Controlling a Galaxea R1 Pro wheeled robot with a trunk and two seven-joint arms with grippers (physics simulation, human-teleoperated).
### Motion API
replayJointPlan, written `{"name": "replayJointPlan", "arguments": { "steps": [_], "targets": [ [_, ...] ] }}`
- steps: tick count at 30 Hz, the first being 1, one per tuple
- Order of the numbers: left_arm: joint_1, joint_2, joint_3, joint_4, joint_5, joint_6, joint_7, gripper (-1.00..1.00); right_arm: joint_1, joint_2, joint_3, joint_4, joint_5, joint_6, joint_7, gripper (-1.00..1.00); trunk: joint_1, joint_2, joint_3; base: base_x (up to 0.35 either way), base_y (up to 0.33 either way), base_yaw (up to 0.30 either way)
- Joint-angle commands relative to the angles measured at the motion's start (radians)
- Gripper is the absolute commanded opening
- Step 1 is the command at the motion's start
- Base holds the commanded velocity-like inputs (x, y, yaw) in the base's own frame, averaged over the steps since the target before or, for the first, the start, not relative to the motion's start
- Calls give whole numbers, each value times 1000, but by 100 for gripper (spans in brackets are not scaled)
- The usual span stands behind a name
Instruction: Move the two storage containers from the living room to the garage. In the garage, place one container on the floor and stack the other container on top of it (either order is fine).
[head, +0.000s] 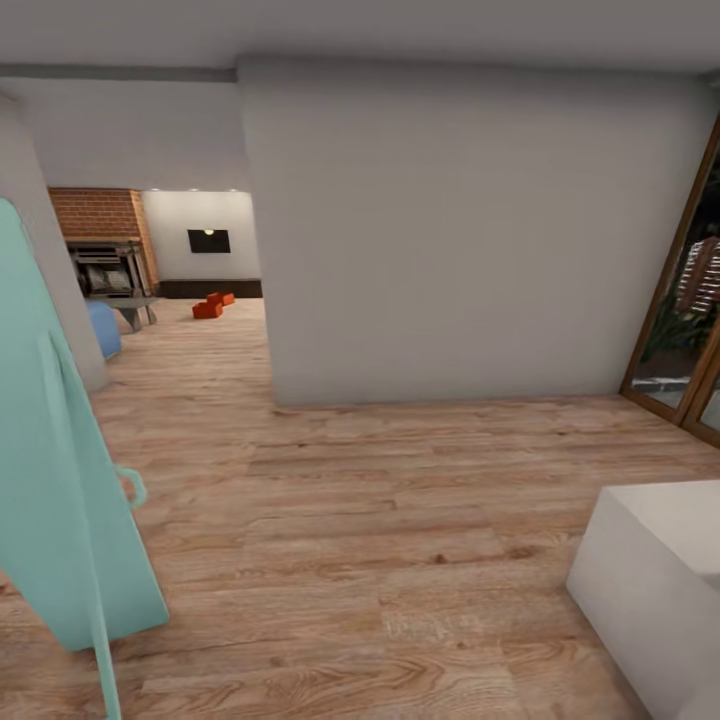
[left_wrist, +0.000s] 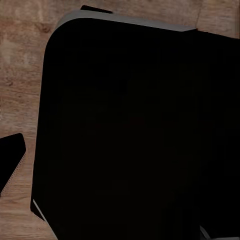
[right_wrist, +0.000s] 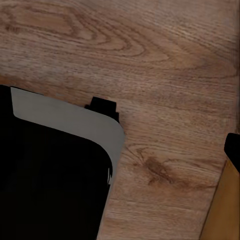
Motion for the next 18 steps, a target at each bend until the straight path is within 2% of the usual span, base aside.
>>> {"name": "replayJointPlan", "arguments": {
  "steps": [1, 18],
  "targets": [
    [0, 0, 0, -1, 6, -2, 1, 100, -1, 0, 7, 3, -11, -6, 5, 100, 1, 0, -1, 325, 0, 0],
    [0, 0, 0, -1, 6, -1, 1, 100, -1, 2, 5, 3, -11, -5, 5, 100, 1, 0, -1, 325, 0, 0]
  ]
}}
